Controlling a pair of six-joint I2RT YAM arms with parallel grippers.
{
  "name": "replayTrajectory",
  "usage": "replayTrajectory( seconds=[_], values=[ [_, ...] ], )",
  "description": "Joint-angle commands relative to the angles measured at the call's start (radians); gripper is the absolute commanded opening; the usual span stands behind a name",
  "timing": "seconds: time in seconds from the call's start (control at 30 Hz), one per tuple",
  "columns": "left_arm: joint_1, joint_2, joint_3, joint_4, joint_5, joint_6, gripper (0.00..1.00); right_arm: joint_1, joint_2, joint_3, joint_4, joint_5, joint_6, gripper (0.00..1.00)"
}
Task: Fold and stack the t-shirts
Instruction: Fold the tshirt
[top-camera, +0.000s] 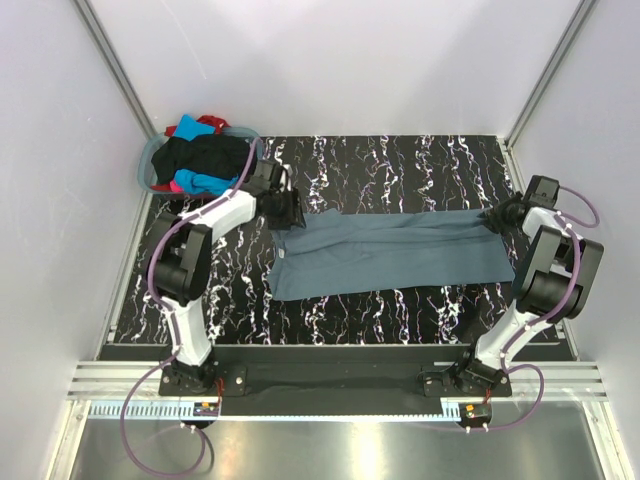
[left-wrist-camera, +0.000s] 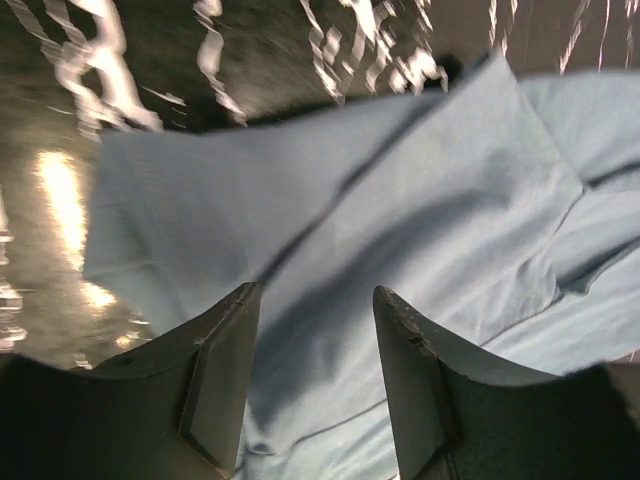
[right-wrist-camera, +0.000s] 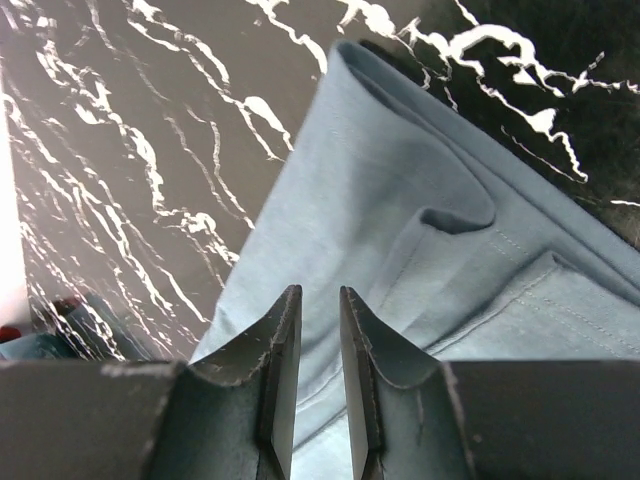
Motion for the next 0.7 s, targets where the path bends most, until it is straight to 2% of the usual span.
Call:
replayTrajectory(
  seconds=[0.0, 0.47, 0.57, 0.67],
  values=[
    [-0.053, -0.010, 0.021, -0.020, 0.010, 0.027, 0.54, 0.000, 0.000, 0.024, -0.010, -0.027, -0.018, 0.29],
    [-0.172, -0.183, -0.196, -0.026, -0.094, -0.022, 0.41, 0.006, 0.010, -0.016, -0.042, 0.045, -0.040, 0.27],
    [-0.172, -0.237, -0.231, -0.024, -0.139, -0.030, 0.43, 0.006, 0.000, -0.048, -0.044, 0.102, -0.047, 0.26],
    [-0.169, -0.312, -0.251, -0.026, -0.188, -0.050, 0.52, 0.006, -0.017, -0.080, -0.056, 0.154, -0.061, 0.25]
  ],
)
